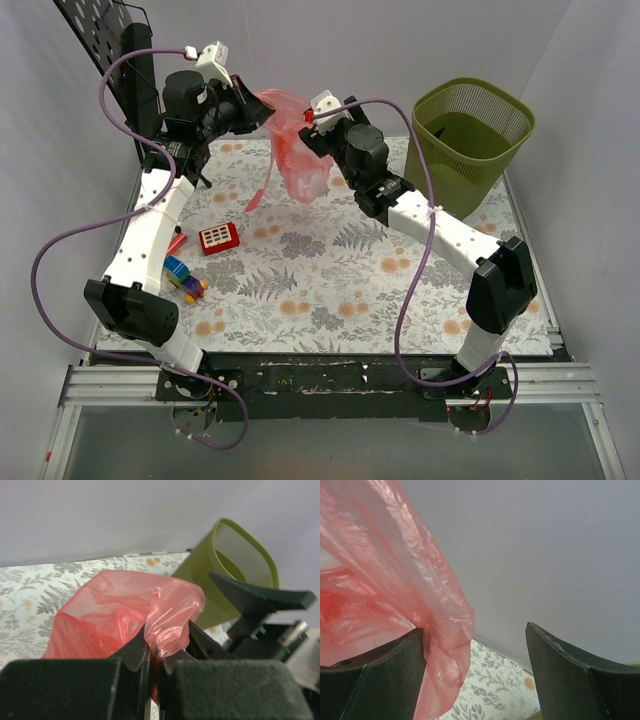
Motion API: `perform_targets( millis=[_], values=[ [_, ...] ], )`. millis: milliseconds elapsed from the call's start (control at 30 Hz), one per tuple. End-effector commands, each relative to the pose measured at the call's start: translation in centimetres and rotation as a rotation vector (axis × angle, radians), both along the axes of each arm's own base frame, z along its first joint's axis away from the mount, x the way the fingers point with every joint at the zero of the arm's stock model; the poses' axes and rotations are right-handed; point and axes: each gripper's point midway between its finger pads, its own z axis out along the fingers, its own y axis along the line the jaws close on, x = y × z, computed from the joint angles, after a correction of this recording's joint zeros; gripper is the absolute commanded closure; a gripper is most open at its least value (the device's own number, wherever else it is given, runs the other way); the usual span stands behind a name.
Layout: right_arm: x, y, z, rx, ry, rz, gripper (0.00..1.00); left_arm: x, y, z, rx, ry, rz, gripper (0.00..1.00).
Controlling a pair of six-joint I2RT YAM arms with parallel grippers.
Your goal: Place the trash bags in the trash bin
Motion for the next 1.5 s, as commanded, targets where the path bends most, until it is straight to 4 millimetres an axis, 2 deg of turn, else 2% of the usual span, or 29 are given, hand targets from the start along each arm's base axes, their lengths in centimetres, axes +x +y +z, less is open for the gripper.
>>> perform_targets(
  millis=[0, 133, 200, 367, 467, 533, 633, 767, 867, 1000, 1033, 1100, 1167, 1233, 1267, 1400, 1467],
  values=[
    [-1.2, -1.6, 2.4, 0.11, 0.009, 0.028, 0.17, -3.8, -1.6, 2.3, 0.001, -0.09, -0.185, 1.0],
    [-1.0, -3.1, 0.0, 0.188, 0.15, 0.089, 0.17, -3.9, -1.7, 2.2, -0.035, -0.073, -0.199, 1.0],
    [-0.7, -4.1, -1.3, 0.223, 0.212, 0.1, 0.17, -5.0, -2.6, 2.7, -0.059, -0.084, -0.307, 1.0],
    [0.6, -6.9, -1.9, 0.295, 0.281, 0.148, 0.19, -7.0, -3.6, 3.6, -0.083, -0.119, -0.478, 1.0],
    [1.1, -7.2, -2.1, 0.318, 0.309, 0.201, 0.2, -7.1, -3.8, 3.3, -0.094, -0.099, -0.531, 1.0],
    [1.1, -7.0, -2.1, 0.337, 0.316, 0.251, 0.2, -7.1, -3.9, 3.0, -0.088, -0.098, -0.555, 1.0],
    [0.6, -6.0, -1.0, 0.402, 0.34, 0.371, 0.21, -6.7, -3.7, 2.3, -0.077, -0.085, -0.559, 1.0],
    [-1.1, -3.9, -0.8, 0.454, 0.438, 0.542, 0.22, -5.5, -2.7, 1.0, -0.063, -0.076, -0.508, 1.0],
    [-3.0, -2.8, -3.0, 0.47, 0.548, 0.628, 0.21, -5.0, -2.0, 0.6, -0.071, -0.078, -0.507, 1.0],
    [-4.0, -2.2, -7.0, 0.46, 0.645, 0.665, 0.3, -4.6, -1.1, 0.4, -0.074, -0.08, -0.524, 1.0],
    [-3.9, -2.1, -7.8, 0.455, 0.662, 0.669, 0.33, -4.6, -0.8, 0.2, -0.073, -0.077, -0.527, 1.0],
    [-3.6, -1.9, -8.5, 0.468, 0.679, 0.682, 0.49, -4.2, -0.3, -0.3, -0.069, -0.067, -0.519, 1.0],
    [-3.1, -1.7, -8.2, 0.475, 0.675, 0.695, 0.73, -3.6, 0.2, -1.3, -0.054, -0.051, -0.495, 1.0],
    [-2.8, -2.0, -6.8, 0.464, 0.64, 0.695, 0.95, -3.1, 0.5, -3.7, -0.026, -0.011, -0.478, 1.0],
    [-2.7, -2.3, -5.9, 0.455, 0.616, 0.687, 0.99, -2.8, 0.7, -5.1, -0.007, 0.011, -0.463, 1.0],
    [-3.2, -3.8, -3.4, 0.327, 0.539, 0.644, 0.99, -1.4, 2.3, -11.8, 0.061, 0.127, -0.32, 1.0],
    [-3.6, -4.4, -2.2, 0.294, 0.504, 0.625, 0.99, -1.0, 2.3, -13.2, 0.074, 0.143, -0.33, 1.0]
  ],
)
